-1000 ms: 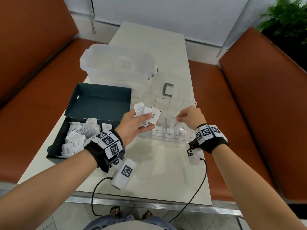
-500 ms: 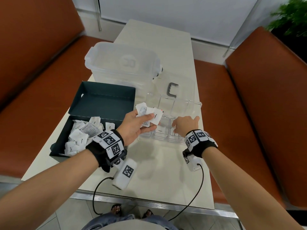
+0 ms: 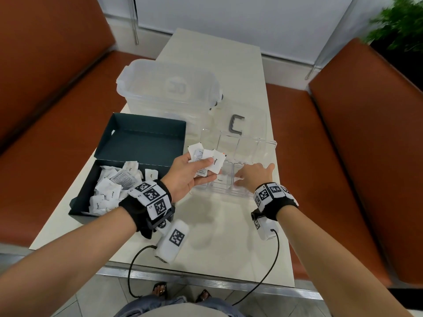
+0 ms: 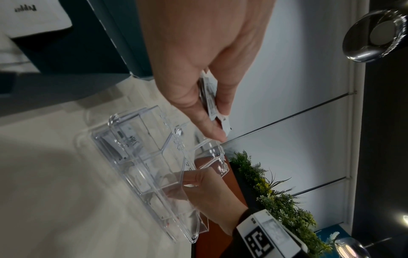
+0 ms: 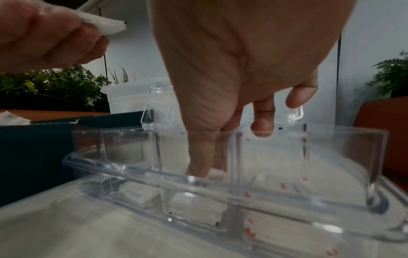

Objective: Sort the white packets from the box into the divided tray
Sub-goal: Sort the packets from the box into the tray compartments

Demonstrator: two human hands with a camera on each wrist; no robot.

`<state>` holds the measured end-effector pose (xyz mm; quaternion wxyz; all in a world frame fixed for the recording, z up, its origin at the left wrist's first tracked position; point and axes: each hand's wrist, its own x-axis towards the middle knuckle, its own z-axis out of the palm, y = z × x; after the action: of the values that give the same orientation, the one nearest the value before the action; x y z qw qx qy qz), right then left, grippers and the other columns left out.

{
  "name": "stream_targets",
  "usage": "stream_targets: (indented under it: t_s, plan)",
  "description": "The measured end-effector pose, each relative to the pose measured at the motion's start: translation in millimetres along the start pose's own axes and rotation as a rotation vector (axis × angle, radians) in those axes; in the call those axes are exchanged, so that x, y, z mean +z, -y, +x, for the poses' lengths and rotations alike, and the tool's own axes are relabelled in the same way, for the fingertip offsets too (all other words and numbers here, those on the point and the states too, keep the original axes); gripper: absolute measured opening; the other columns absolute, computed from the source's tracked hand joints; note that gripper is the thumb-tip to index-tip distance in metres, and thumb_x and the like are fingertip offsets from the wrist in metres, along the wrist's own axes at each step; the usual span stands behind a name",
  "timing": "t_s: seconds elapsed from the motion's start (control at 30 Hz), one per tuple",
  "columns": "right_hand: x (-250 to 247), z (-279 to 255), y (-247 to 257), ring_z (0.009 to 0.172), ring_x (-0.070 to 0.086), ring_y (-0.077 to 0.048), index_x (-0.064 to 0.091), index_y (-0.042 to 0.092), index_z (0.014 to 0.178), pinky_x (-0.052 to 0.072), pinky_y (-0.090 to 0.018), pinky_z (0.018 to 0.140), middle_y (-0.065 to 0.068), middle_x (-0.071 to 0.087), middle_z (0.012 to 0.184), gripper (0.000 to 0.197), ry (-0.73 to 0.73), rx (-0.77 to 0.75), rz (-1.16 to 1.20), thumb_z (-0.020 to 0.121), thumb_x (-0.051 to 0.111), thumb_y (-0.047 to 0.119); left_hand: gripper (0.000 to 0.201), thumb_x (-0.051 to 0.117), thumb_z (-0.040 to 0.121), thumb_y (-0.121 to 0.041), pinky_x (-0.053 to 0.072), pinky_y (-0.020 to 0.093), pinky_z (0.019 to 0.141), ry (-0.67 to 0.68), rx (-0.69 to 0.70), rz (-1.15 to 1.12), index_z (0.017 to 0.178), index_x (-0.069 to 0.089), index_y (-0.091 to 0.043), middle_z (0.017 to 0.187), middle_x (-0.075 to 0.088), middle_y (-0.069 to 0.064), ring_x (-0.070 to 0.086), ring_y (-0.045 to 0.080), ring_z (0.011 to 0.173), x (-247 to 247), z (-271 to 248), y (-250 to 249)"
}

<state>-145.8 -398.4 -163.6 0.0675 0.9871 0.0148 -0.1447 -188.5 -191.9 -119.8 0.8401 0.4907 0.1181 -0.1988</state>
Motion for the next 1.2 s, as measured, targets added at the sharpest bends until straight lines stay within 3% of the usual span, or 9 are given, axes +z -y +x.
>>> stream_targets:
  t_s: [0.1, 0.23, 0.3, 0.4, 0.5, 0.73, 0.93, 1.07, 1.2]
  plan:
    - [-15.4, -11.6, -3.1, 0.107, 0.056, -0.017, 0.065, 0.036, 0.114, 0.026, -0.044, 0.094, 0.012, 0.067, 0.112, 0.029, -0.118, -0.008, 0.157, 0.089, 0.057, 0.048, 0.036, 0.065, 0.089, -0.004, 0.061, 0.035, 0.072, 0.004, 0.002, -0.003, 0.124, 0.057, -0.001, 0.118, 0.067, 0.021, 0.067, 0.039, 0.103, -1.3, -1.0, -1.4]
    - [-47.8, -40.3, 6.1, 0.082, 0.062, 0.002, 0.072, 0.029, 0.095, 0.05, -0.027, 0.082, 0.017, 0.07, 0.09, 0.015, -0.328, -0.117, 0.88, 0.091, 0.06, 0.037, 0.032, 0.067, 0.087, -0.003, 0.06, 0.031, 0.069, 0.005, 0.021, 0.017, 0.119, 0.06, -0.003, 0.112, 0.07, 0.018, 0.071, 0.034, 0.093, -1.9, -1.6, -0.1]
    - [-59.7, -54.5, 16.8, 0.07, 0.063, 0.004, 0.07, 0.033, 0.093, 0.049, -0.015, 0.068, 0.016, 0.07, 0.082, 0.011, -0.336, -0.14, 1.054, 0.088, 0.063, 0.041, 0.029, 0.07, 0.085, -0.002, 0.059, 0.029, 0.066, -0.008, 0.033, 0.036, 0.113, 0.063, -0.004, 0.106, 0.072, 0.014, 0.072, 0.029, 0.089, -0.5, -1.5, 1.3]
    - [-62.1, -62.3, 26.3, 0.066, 0.066, -0.005, 0.07, 0.026, 0.099, 0.045, -0.011, 0.061, 0.006, 0.071, 0.078, 0.023, -0.298, -0.141, 1.083, 0.08, 0.073, 0.039, 0.026, 0.072, 0.082, -0.002, 0.058, 0.027, 0.065, 0.004, 0.038, 0.05, 0.107, 0.064, -0.007, 0.096, 0.074, 0.009, 0.071, 0.021, 0.083, 2.6, -1.8, 2.5]
    - [-61.0, -63.4, 26.0, 0.062, 0.066, -0.009, 0.071, 0.019, 0.098, 0.051, -0.018, 0.065, -0.003, 0.071, 0.074, 0.022, -0.295, -0.118, 1.13, 0.078, 0.078, 0.024, 0.018, 0.07, 0.087, -0.011, 0.058, 0.027, 0.063, 0.006, 0.017, 0.025, 0.104, 0.066, -0.008, 0.091, 0.074, 0.009, 0.071, 0.019, 0.077, 6.4, -2.9, 2.1]
    - [-53.9, -64.9, 8.9, 0.057, 0.066, -0.004, 0.071, 0.014, 0.096, 0.056, -0.019, 0.058, 0.0, 0.071, 0.071, 0.012, -0.339, -0.053, 1.218, 0.085, 0.069, 0.009, 0.015, 0.057, 0.096, -0.007, 0.06, 0.029, 0.063, -0.026, 0.042, -0.017, 0.11, 0.059, -0.003, 0.098, 0.074, 0.018, 0.074, 0.028, 0.082, 5.9, -8.6, 2.5]
    - [-52.3, -41.1, -19.6, 0.066, 0.062, -0.011, 0.073, 0.012, 0.097, 0.048, -0.013, 0.064, -0.003, 0.07, 0.082, 0.012, -0.364, 0.068, 0.912, 0.089, 0.063, 0.012, 0.014, 0.056, 0.097, -0.007, 0.06, 0.031, 0.066, -0.041, 0.049, -0.032, 0.111, 0.058, -0.006, 0.101, 0.073, 0.016, 0.073, 0.032, 0.09, 2.5, -10.7, -0.6]
    - [-39.7, -20.7, -15.4, 0.09, 0.065, -0.024, 0.073, 0.016, 0.098, 0.054, -0.038, 0.087, -0.007, 0.071, 0.101, 0.018, -0.147, 0.078, 0.576, 0.091, 0.057, 0.012, 0.014, 0.056, 0.097, -0.007, 0.06, 0.03, 0.064, -0.041, 0.039, -0.036, 0.11, 0.058, -0.007, 0.094, 0.075, 0.014, 0.073, 0.031, 0.089, 7.1, -12.2, -0.8]
    - [-25.3, -7.8, -3.8, 0.096, 0.062, -0.025, 0.073, 0.023, 0.096, 0.045, -0.041, 0.095, 0.0, 0.07, 0.103, 0.023, -0.063, 0.056, 0.353, 0.09, 0.053, 0.013, 0.017, 0.055, 0.097, -0.007, 0.06, 0.03, 0.065, -0.026, 0.038, -0.035, 0.113, 0.057, -0.004, 0.099, 0.072, 0.016, 0.073, 0.03, 0.086, 10.1, -15.2, 1.6]
